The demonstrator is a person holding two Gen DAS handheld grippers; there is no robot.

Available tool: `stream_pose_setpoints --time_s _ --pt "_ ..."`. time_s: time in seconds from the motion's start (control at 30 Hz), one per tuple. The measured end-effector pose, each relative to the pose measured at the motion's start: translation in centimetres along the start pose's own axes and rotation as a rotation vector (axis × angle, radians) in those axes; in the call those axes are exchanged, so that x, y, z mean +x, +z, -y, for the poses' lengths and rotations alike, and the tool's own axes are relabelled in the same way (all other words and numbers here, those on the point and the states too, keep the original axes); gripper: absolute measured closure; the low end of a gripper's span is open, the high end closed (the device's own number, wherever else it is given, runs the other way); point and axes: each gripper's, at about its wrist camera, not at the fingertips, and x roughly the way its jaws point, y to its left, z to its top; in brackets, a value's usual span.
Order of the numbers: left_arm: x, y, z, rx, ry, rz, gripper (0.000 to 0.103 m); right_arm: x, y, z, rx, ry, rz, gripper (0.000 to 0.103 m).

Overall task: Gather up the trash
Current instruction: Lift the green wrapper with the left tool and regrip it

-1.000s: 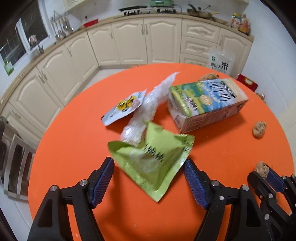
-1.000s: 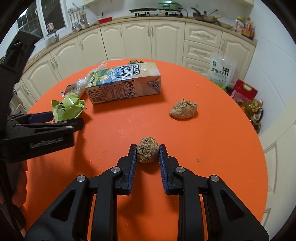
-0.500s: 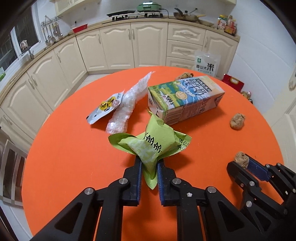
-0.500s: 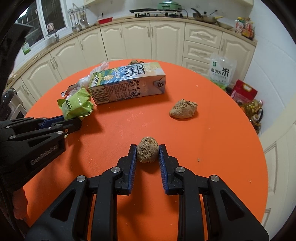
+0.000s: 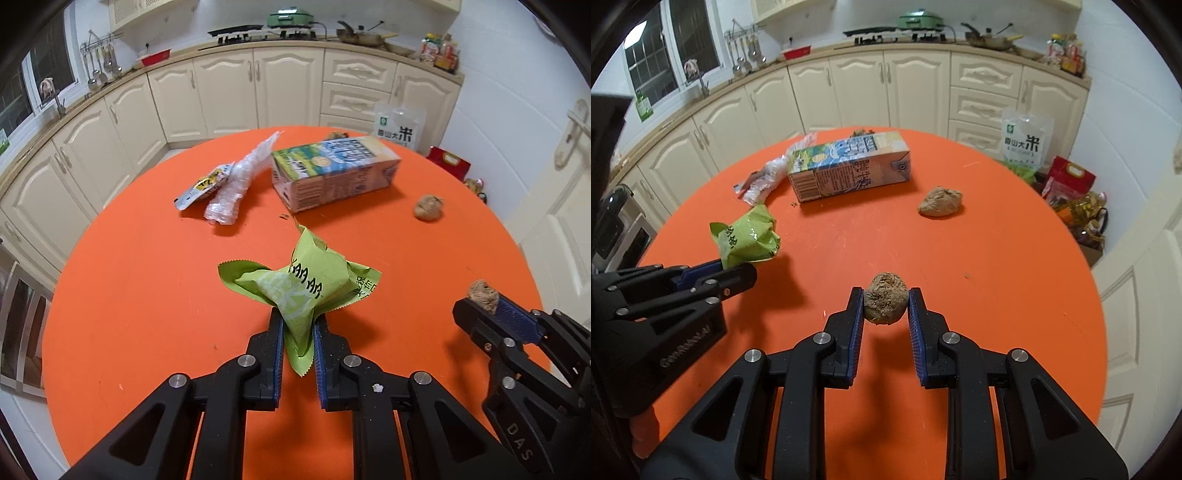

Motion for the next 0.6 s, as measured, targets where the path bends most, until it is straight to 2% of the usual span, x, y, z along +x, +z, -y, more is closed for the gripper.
stream_pose_setpoints --time_s 0.27,0.6 --pt "-4.0 -2.3 1.2 0.013 -0.024 0.064 0.093 -4.8 -1.8 0.1 0.022 -0.029 0.067 0.081" --pt "-8.1 -5.6 2.2 0.02 -0.034 0.104 0.102 -9.3 -4.4 -0.8 0.028 -0.029 0.121 0.081"
